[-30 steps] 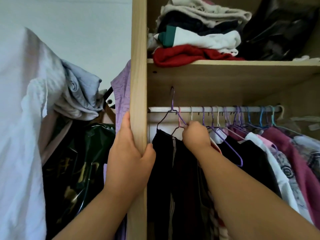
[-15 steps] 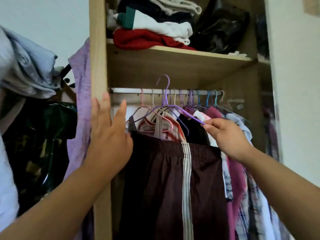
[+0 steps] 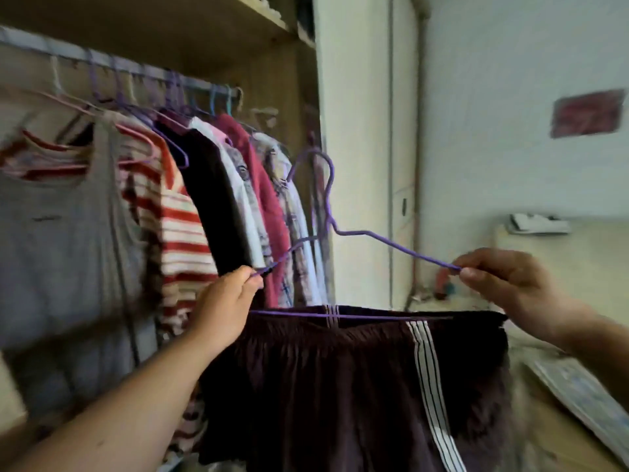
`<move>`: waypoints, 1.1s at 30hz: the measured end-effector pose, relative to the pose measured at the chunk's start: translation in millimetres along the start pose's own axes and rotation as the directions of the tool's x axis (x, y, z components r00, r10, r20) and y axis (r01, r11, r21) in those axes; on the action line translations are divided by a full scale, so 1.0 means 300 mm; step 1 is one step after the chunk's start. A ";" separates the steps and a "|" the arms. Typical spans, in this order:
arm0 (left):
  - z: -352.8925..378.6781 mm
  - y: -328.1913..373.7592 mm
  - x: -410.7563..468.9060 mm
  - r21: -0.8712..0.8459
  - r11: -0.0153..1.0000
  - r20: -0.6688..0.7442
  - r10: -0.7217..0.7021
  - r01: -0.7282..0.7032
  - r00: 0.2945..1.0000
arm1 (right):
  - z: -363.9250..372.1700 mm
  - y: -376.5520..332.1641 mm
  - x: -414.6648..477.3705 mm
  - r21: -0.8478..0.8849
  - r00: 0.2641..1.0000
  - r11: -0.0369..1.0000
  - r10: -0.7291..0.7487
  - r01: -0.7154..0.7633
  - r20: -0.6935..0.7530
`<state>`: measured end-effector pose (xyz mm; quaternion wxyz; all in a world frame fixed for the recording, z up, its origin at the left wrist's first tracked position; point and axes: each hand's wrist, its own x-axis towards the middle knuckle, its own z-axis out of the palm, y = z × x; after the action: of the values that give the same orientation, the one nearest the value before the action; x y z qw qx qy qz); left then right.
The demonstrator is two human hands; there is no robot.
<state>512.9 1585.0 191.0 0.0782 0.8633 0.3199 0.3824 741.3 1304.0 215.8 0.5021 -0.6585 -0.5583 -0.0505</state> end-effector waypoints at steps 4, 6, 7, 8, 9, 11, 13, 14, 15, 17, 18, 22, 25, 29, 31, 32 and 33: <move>0.149 0.024 -0.101 -0.154 0.978 0.259 0.175 -0.138 0.950 | -0.008 -0.008 -0.333 -0.241 0.959 0.930 0.256 -0.279 -0.123; 0.200 0.053 -0.176 -0.260 0.952 0.345 0.249 -0.163 0.905 | 0.004 -0.024 -0.524 -0.312 0.899 0.846 0.375 -0.432 -0.227; 0.219 0.070 -0.220 -0.304 0.937 0.388 0.288 -0.174 0.875 | 0.016 -0.038 -0.621 -0.309 0.856 0.803 0.433 -0.509 -0.283; 0.237 0.089 -0.266 -0.341 0.921 0.428 0.330 -0.187 0.842 | 0.033 -0.061 -0.719 -0.289 0.807 0.762 0.486 -0.579 -0.335; 0.251 0.105 -0.308 -0.370 0.906 0.453 0.368 -0.204 0.812 | 0.054 -0.081 -0.806 -0.255 0.760 0.729 0.530 -0.635 -0.377; 0.271 0.147 -0.417 -0.426 0.871 0.479 0.446 -0.244 0.756 | 0.102 -0.144 -0.996 -0.187 0.647 0.649 0.600 -0.738 -0.471; 0.275 0.192 -0.536 -0.479 0.837 0.507 0.510 -0.264 0.695 | 0.145 -0.213 -1.175 -0.106 0.527 0.570 0.651 -0.815 -0.547; 0.276 0.215 -0.585 -0.501 0.823 0.527 0.535 -0.267 0.661 | 0.163 -0.242 -1.252 -0.069 0.477 0.541 0.667 -0.838 -0.572; 0.277 0.246 -0.643 -0.524 0.808 0.554 0.564 -0.270 0.613 | 0.179 -0.281 -1.338 -0.039 0.424 0.505 0.678 -0.862 -0.600; 0.292 0.312 -0.757 -0.576 0.765 0.587 0.632 -0.287 0.507 | 0.203 -0.360 -1.507 0.022 0.323 0.439 0.692 -0.898 -0.646; 0.304 0.350 -0.816 -0.602 0.743 0.596 0.662 -0.293 0.455 | 0.210 -0.400 -1.592 0.063 0.272 0.414 0.697 -0.908 -0.663; 0.373 0.510 -1.085 -0.631 0.691 0.646 0.720 -0.353 0.254 | 0.218 -0.545 -1.928 0.216 0.074 0.294 0.733 -0.931 -0.676; 0.429 0.652 -1.304 -0.639 0.664 0.700 0.711 -0.390 0.065 | 0.213 -0.642 -2.175 0.305 -0.059 0.211 0.728 -0.929 -0.683; 0.512 0.850 -1.597 -0.669 0.583 0.719 0.664 -0.462 -0.204 | 0.198 -0.708 -2.474 0.439 -0.247 0.083 0.727 -0.895 -0.640; 0.553 0.955 -1.741 -0.677 0.553 0.720 0.634 -0.486 -0.283 | 0.180 -0.711 -2.609 0.482 -0.328 0.013 0.716 -0.876 -0.616; 0.569 1.008 -1.808 -0.680 0.546 0.720 0.623 -0.490 -0.305 | 0.167 -0.708 -2.667 0.485 -0.358 -0.028 0.711 -0.874 -0.605; 0.585 1.061 -1.872 -0.683 0.547 0.720 0.618 -0.484 -0.317 | 0.150 -0.700 -2.721 0.493 -0.392 -0.065 0.700 -0.868 -0.597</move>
<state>512.0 1011.3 -153.0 0.1192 0.9022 -0.2930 -0.2932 250.7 750.4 -191.1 0.4749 -0.7902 0.3873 0.0053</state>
